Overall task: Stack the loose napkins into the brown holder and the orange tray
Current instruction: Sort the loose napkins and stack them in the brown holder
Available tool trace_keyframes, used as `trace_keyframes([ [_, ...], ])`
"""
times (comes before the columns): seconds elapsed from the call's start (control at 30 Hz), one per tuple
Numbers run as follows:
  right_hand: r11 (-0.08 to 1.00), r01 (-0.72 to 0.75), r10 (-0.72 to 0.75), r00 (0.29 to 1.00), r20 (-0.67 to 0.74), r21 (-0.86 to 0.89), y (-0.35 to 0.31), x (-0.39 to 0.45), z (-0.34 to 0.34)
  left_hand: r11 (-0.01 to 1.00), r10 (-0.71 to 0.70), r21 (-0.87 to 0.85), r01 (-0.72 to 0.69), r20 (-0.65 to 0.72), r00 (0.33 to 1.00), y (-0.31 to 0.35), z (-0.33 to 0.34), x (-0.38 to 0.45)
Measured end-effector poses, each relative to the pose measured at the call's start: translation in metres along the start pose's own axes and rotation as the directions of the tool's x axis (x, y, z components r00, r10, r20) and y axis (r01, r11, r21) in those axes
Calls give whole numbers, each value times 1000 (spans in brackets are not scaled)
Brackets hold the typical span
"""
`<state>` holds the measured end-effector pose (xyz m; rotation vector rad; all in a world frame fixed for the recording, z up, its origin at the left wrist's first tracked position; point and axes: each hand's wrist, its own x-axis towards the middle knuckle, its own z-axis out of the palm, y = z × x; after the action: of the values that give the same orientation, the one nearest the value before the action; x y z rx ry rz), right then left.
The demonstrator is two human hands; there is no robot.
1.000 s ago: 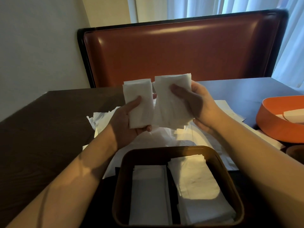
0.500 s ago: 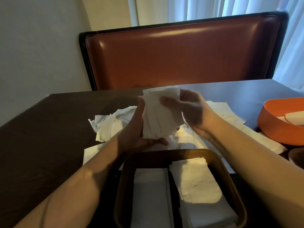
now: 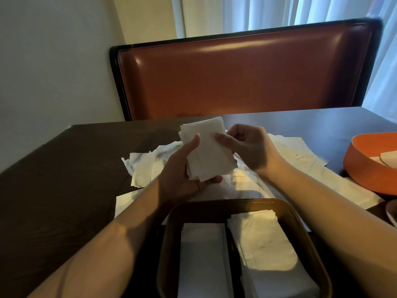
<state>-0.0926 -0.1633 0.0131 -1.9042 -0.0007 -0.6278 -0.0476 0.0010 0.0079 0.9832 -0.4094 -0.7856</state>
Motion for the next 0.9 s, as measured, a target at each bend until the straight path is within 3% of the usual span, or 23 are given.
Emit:
trace_keyframes([
  [0.2,999,26,-26,1000,-6,-42,8,3,7,998,-24,59,28,-60,998,-1,4,1],
  [0.33,998,-54,54,998,-12,21,5,3,8,972,144,210,-106,-177,974,-1,0,4],
  [0.43,957,-235,205,962,177,169,2,2,10,940,303,231,-252,-222,927,2,7,5],
  [0.5,926,-303,225,923,313,227,1,-3,12,922,353,246,-298,-223,909,1,9,8],
  [0.57,957,-212,152,948,280,196,3,-6,16,896,386,321,-307,-218,896,-1,9,10],
  [0.7,959,73,-74,997,-9,273,7,3,10,766,583,460,-450,-203,786,2,-5,12],
  [0.77,983,156,-153,988,-34,102,12,7,2,645,672,630,-432,-199,714,5,-14,14],
  [0.83,994,109,-108,994,35,-30,19,9,-2,551,697,756,-353,-185,693,4,-22,16],
  [0.9,1000,-5,8,995,101,-22,25,6,-2,535,669,799,-274,-203,715,-1,-25,17],
])
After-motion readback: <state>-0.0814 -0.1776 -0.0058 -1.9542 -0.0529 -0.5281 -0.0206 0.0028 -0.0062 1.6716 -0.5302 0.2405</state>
